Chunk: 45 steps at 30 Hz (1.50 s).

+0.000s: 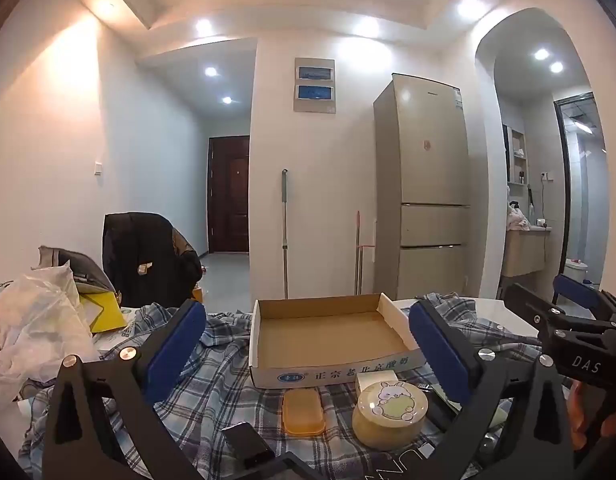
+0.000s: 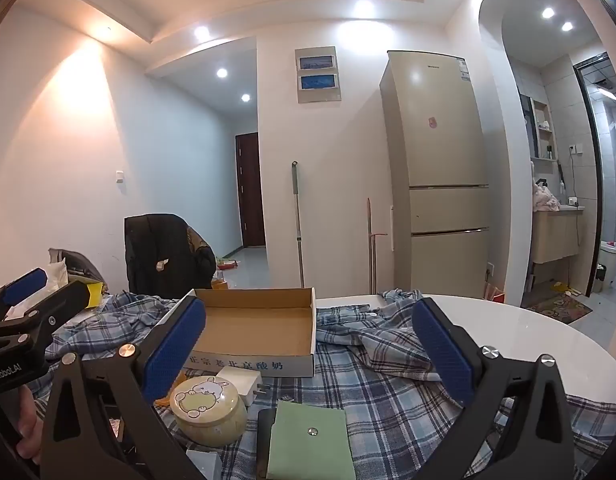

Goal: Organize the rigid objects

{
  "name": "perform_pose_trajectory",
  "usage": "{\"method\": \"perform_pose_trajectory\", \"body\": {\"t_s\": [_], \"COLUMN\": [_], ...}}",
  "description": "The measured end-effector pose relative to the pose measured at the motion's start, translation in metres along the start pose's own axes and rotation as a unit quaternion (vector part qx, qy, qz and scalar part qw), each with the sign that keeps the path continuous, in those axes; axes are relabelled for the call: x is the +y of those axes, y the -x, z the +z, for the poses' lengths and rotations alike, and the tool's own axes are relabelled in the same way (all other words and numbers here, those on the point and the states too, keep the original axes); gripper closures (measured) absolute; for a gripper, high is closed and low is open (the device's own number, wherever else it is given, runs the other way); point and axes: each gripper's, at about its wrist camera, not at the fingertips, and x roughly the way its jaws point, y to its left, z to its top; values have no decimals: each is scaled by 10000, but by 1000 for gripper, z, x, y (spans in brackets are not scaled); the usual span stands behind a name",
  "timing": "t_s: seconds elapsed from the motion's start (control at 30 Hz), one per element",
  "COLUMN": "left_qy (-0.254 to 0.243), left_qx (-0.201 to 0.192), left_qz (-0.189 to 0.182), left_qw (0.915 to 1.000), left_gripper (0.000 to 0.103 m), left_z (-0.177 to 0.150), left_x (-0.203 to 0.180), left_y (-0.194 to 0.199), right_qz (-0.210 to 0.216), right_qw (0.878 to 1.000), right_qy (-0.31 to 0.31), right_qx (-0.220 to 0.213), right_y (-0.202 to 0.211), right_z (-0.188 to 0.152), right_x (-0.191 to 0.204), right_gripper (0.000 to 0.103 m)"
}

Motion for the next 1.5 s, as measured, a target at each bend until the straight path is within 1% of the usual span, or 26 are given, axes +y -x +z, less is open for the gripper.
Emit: {"method": "perform_pose_trajectory", "body": {"t_s": [0.03,0.07,0.13,0.27,0.3,0.33,0.47,0.57,0.67,0.73,1.03,1.23,1.33,1.5], "left_qy": [-79,-119,-99,-4,4,1,28,-19,-17,-6,-26,50,81,-2], "left_qx": [-138,-28,-9,-35,-26,-23,-71,-157,-178,-169,-167,-28,-56,-75], "left_qz": [2,6,7,-82,-90,-77,-102,-133,-179,-232,-222,-231,-234,-226], "left_qw": [9999,9999,10000,10000,10000,10000,9999,9998,9997,9996,9996,9997,9997,9997], "left_gripper": [0,0,0,0,0,0,0,0,0,0,0,0,0,0], "left_z": [0,0,0,0,0,1,0,-1,-1,-2,0,0,-1,-1], "left_x": [-1,-1,-1,1,-1,5,11,4,5,5,2,5,7,4], "left_y": [2,1,1,0,-1,-1,-4,5,5,4,4,0,1,2], "right_qz": [1,2,6,15,-5,-6,-5,-2,-1,-1,-2,0,-7,-15], "right_qw": [10000,10000,10000,10000,10000,10000,10000,10000,10000,10000,10000,10000,9999,9999], "right_qy": [-12,-21,-32,-56,-34,-37,-33,-32,-34,-33,-34,-33,-30,-37], "right_qx": [6,12,22,37,75,72,74,72,71,72,78,85,100,123], "right_y": [0,1,1,-1,-11,-10,-7,-5,-4,-4,-5,-5,-5,-6], "right_z": [0,0,0,-1,0,0,-1,-1,-1,-1,-1,-1,2,-1], "right_x": [0,0,1,1,-2,-2,-1,0,0,0,0,0,0,-2], "right_gripper": [0,0,0,0,0,0,0,0,0,0,0,0,0,0]}}
